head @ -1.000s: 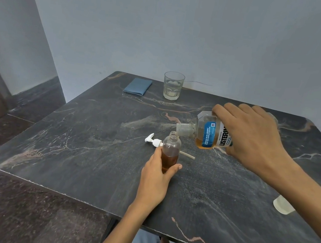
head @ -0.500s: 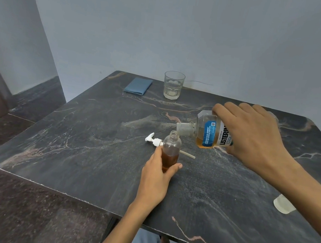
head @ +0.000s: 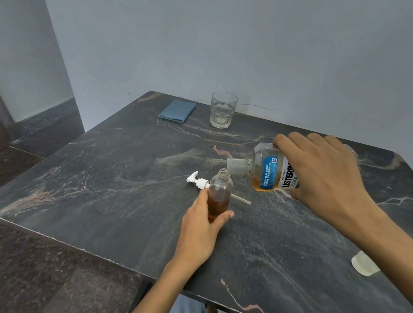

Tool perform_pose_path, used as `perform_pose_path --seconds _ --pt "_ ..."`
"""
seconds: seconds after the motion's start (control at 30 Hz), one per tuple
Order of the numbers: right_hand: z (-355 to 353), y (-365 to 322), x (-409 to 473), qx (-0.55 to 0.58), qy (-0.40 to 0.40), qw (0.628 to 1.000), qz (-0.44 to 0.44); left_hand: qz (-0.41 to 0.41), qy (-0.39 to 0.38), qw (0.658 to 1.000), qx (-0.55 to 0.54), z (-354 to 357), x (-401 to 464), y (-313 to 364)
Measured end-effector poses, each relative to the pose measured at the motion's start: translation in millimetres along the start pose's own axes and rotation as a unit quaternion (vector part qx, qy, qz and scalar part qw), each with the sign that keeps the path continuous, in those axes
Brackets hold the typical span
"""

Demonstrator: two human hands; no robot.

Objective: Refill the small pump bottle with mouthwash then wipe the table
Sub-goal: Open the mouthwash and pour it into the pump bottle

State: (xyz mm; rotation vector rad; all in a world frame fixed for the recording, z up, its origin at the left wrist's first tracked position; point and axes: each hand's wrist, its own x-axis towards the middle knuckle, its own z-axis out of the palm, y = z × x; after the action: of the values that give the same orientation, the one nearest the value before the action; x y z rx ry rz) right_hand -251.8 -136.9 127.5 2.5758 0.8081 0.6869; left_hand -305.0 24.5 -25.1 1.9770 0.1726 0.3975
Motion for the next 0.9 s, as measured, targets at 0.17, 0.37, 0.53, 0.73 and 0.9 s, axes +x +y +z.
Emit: perform_pose_path --seconds 0.17,0.37,0.53,0.73,0.9 --pt "-1.2 0.0 -0.4 0.001 0.001 1.0 0.001 -0.001 -0.002 1.0 0.001 -0.4 -0.7 1.2" --pt "-1.7 0.0 -0.3 -0.002 0.001 1.0 0.001 -0.005 -0.003 1.0 -0.001 -0.8 -0.2 2.6" --pt "-1.2 -0.5 -0.4 -0.003 0.003 1.0 -0.002 -0.007 -0.004 1.0 -0.003 -1.1 -0.5 3.0" --pt "-1.1 -0.3 0.0 0.0 0.008 1.0 -0.006 -0.007 -0.007 1.0 -0.004 -1.6 -1.3 3.5" --pt "-1.2 -0.3 -0.3 0.002 0.012 1.0 -0.004 -0.014 -0.009 1.0 -0.001 -2.2 -1.3 4.8"
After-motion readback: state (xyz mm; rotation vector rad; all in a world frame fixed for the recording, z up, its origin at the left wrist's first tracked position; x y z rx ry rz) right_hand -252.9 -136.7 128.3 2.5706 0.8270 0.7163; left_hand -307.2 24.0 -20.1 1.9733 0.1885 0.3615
